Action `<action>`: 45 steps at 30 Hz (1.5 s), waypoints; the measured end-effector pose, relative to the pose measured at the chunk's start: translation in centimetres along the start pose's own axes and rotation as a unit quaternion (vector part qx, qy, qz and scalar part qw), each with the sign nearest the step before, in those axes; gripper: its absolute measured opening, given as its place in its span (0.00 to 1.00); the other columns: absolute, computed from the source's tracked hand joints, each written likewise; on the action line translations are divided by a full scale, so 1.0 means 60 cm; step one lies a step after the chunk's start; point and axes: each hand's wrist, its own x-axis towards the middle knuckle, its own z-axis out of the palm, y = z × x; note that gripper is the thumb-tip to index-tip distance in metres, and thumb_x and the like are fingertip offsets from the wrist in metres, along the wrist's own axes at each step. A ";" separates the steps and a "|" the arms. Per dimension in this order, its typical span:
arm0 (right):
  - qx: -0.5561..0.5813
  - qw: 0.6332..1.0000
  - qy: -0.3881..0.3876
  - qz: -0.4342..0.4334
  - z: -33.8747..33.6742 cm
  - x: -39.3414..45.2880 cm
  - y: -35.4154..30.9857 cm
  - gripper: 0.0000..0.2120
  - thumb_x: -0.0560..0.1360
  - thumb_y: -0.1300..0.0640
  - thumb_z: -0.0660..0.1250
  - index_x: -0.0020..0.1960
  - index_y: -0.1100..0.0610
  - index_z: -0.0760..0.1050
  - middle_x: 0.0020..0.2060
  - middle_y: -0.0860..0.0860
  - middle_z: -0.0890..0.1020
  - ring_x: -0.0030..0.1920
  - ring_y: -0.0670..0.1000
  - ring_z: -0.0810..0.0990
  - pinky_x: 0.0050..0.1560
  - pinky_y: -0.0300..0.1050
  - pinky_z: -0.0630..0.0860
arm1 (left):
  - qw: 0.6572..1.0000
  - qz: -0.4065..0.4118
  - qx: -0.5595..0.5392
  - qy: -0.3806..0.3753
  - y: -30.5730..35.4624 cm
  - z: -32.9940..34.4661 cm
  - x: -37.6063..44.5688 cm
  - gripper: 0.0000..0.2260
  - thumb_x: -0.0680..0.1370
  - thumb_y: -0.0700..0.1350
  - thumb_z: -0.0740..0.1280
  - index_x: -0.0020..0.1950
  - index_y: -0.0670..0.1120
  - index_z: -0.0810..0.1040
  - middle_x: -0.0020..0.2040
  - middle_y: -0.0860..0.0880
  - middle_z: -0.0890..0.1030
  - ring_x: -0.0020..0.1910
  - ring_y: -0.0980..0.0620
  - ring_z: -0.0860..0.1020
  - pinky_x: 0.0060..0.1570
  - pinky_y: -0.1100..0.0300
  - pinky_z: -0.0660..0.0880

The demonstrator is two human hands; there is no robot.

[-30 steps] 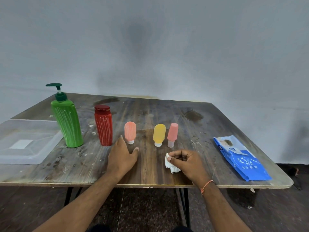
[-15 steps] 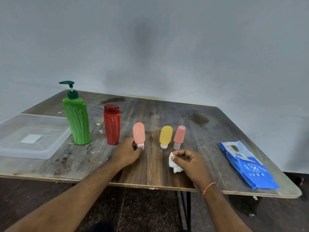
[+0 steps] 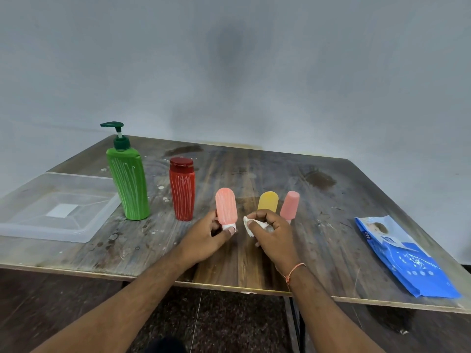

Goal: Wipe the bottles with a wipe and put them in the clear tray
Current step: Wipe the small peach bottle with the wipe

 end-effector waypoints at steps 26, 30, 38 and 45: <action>-0.173 0.980 0.065 -0.069 0.005 -0.023 -0.019 0.06 0.77 0.48 0.77 0.53 0.45 0.86 0.47 0.36 0.85 0.52 0.37 0.81 0.47 0.29 0.76 | 0.993 0.066 0.090 -0.035 -0.021 0.011 0.007 0.19 0.81 0.61 0.67 0.71 0.59 0.76 0.50 0.59 0.85 0.49 0.57 0.83 0.51 0.48 0.82; -0.172 0.981 0.033 -0.089 0.006 -0.026 -0.017 0.06 0.75 0.49 0.78 0.51 0.45 0.87 0.47 0.36 0.85 0.52 0.38 0.82 0.49 0.33 0.80 | 0.993 0.073 0.089 -0.031 -0.025 0.013 0.010 0.15 0.82 0.58 0.67 0.67 0.57 0.78 0.45 0.58 0.84 0.44 0.57 0.82 0.47 0.48 0.81; -0.181 0.976 0.047 -0.114 0.009 -0.021 -0.009 0.05 0.76 0.49 0.77 0.52 0.45 0.86 0.48 0.37 0.85 0.52 0.40 0.82 0.50 0.35 0.79 | 0.992 0.085 0.089 -0.019 -0.022 0.018 0.009 0.13 0.82 0.56 0.68 0.67 0.57 0.79 0.42 0.58 0.83 0.41 0.58 0.79 0.40 0.61 0.75; -0.214 0.967 0.074 -0.117 0.012 -0.024 -0.014 0.04 0.76 0.49 0.77 0.50 0.46 0.85 0.46 0.39 0.85 0.49 0.40 0.81 0.44 0.29 0.74 | 0.993 0.085 0.082 -0.019 -0.023 0.018 0.010 0.18 0.78 0.62 0.66 0.65 0.57 0.80 0.43 0.57 0.84 0.40 0.56 0.80 0.44 0.50 0.80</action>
